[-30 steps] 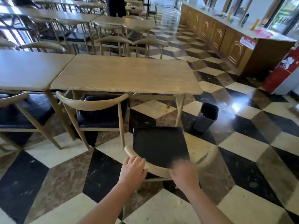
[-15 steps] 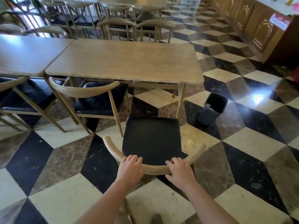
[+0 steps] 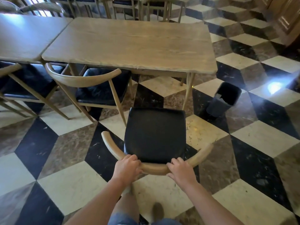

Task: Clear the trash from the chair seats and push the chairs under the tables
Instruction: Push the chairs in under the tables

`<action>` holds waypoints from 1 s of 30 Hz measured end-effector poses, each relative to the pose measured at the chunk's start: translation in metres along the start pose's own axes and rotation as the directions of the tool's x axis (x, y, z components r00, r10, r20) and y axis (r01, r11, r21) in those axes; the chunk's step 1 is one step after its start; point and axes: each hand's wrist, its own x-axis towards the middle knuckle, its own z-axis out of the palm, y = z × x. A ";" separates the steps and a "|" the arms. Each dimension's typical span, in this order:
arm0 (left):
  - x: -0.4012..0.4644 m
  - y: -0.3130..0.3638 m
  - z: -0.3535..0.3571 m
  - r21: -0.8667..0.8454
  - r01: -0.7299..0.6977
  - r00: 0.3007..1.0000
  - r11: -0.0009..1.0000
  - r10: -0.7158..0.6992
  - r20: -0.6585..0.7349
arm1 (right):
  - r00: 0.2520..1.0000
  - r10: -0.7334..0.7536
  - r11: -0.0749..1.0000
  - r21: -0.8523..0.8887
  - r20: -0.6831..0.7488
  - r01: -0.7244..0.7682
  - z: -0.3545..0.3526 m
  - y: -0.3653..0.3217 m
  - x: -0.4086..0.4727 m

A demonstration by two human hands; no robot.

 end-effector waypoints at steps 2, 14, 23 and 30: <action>0.004 -0.004 -0.003 -0.023 0.006 1.000 1.000 -0.006 -0.006 | 1.000 0.009 1.000 0.010 -0.020 -0.009 -0.001 -0.002 0.004; 0.130 -0.047 -0.057 0.035 -0.049 0.998 0.998 0.051 -0.040 | 0.996 0.032 0.999 0.029 -0.080 -0.030 -0.055 0.035 0.126; 0.242 -0.081 -0.093 0.027 -0.064 0.998 0.998 0.064 0.013 | 0.993 0.109 0.993 0.045 -0.044 -0.107 -0.097 0.065 0.227; 0.307 -0.089 -0.116 0.008 -0.077 0.997 0.997 0.077 0.014 | 0.989 0.147 0.987 0.062 -0.028 -0.145 -0.122 0.093 0.283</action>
